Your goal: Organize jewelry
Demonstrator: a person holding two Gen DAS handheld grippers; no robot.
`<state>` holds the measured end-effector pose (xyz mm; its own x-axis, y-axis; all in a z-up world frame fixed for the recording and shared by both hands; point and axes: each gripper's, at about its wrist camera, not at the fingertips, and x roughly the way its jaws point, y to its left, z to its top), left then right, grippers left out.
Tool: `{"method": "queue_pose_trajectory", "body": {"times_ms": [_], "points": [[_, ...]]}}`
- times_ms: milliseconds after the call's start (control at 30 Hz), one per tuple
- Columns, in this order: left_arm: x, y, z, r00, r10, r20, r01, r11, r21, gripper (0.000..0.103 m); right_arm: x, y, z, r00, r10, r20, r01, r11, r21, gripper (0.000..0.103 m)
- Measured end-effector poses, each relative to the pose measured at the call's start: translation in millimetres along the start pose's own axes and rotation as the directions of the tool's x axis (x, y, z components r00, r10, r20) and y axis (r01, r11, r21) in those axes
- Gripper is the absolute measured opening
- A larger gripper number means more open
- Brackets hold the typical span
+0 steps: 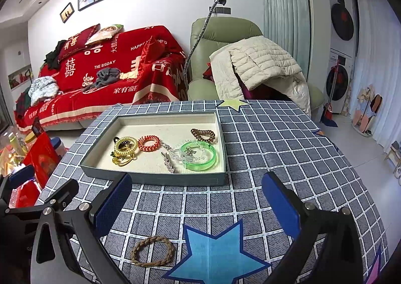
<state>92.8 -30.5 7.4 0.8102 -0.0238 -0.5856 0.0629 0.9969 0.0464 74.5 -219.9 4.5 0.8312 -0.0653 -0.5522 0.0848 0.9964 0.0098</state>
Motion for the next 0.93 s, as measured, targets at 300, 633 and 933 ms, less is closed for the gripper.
{"method": "queue_pose_trajectory", "body": {"times_ms": [300, 633, 933], "points": [[0.3, 0.3, -0.4, 1.0, -0.002, -0.01, 0.002, 1.0, 0.002, 0.103, -0.1, -0.4, 0.1, 1.0, 0.0, 0.0, 0.0, 1.0, -0.001, 0.103], [1.2, 3.0, -1.1, 1.0, -0.005, -0.016, 0.005, 1.0, -0.003, 0.103, -0.1, -0.4, -0.3, 1.0, 0.0, -0.001, 0.0, 1.0, 0.0, 0.103], [1.9, 3.6, 0.3, 1.0, -0.011, -0.012, 0.011, 1.0, 0.002, 0.103, -1.0, 1.9, 0.5, 1.0, 0.0, 0.0, 0.0, 1.0, 0.001, 0.103]]}}
